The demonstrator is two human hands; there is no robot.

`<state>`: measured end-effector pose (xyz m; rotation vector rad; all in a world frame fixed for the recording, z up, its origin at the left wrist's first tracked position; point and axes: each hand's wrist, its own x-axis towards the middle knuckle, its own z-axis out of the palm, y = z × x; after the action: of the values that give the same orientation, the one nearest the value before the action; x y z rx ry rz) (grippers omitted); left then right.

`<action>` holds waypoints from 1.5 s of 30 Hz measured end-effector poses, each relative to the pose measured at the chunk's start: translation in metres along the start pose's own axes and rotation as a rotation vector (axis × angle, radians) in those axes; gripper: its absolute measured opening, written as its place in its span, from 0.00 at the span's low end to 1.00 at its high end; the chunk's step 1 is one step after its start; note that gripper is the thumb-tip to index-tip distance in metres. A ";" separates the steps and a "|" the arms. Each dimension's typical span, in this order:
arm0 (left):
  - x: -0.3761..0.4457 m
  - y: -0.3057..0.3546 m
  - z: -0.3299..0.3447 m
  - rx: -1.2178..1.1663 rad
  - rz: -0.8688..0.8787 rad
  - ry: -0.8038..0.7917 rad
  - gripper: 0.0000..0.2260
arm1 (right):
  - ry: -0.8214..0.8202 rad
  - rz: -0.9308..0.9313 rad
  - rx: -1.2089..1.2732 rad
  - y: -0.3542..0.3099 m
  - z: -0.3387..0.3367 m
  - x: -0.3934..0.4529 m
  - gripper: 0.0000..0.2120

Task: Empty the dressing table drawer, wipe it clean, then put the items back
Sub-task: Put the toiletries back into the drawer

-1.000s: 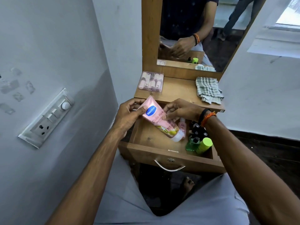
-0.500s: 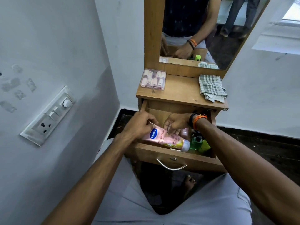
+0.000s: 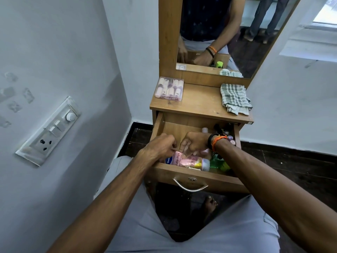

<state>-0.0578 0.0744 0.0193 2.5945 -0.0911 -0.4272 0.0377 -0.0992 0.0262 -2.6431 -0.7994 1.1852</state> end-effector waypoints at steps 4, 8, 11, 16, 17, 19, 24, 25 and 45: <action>0.002 0.001 0.002 0.027 0.001 -0.051 0.12 | 0.002 -0.139 0.078 -0.013 -0.004 -0.011 0.13; 0.002 0.001 0.004 0.029 0.002 -0.070 0.11 | 0.088 -0.130 0.147 -0.002 0.007 -0.010 0.13; 0.001 0.000 0.004 0.027 -0.004 -0.041 0.12 | 0.160 -0.147 0.134 0.002 0.008 -0.008 0.12; 0.001 0.004 -0.002 -0.064 0.044 0.055 0.11 | 0.354 -0.179 0.135 0.007 -0.007 -0.012 0.06; 0.002 0.006 -0.006 -0.085 0.067 0.089 0.09 | 0.390 -0.194 0.196 0.008 -0.010 -0.013 0.06; 0.003 0.008 -0.014 -0.126 0.101 0.179 0.08 | 0.469 -0.226 0.316 0.005 -0.017 -0.018 0.05; 0.012 0.013 -0.041 -0.182 0.128 0.452 0.08 | 0.785 -0.320 0.490 -0.013 -0.036 -0.027 0.03; 0.015 0.013 -0.048 -0.195 0.128 0.492 0.08 | 0.849 -0.317 0.503 -0.017 -0.040 -0.025 0.02; 0.081 -0.009 -0.109 -0.524 -0.303 0.818 0.13 | 0.938 0.024 0.566 -0.065 -0.094 0.031 0.16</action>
<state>0.0533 0.1220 0.0823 2.0674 0.6118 0.4737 0.0966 -0.0190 0.0915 -2.2911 -0.2020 0.0423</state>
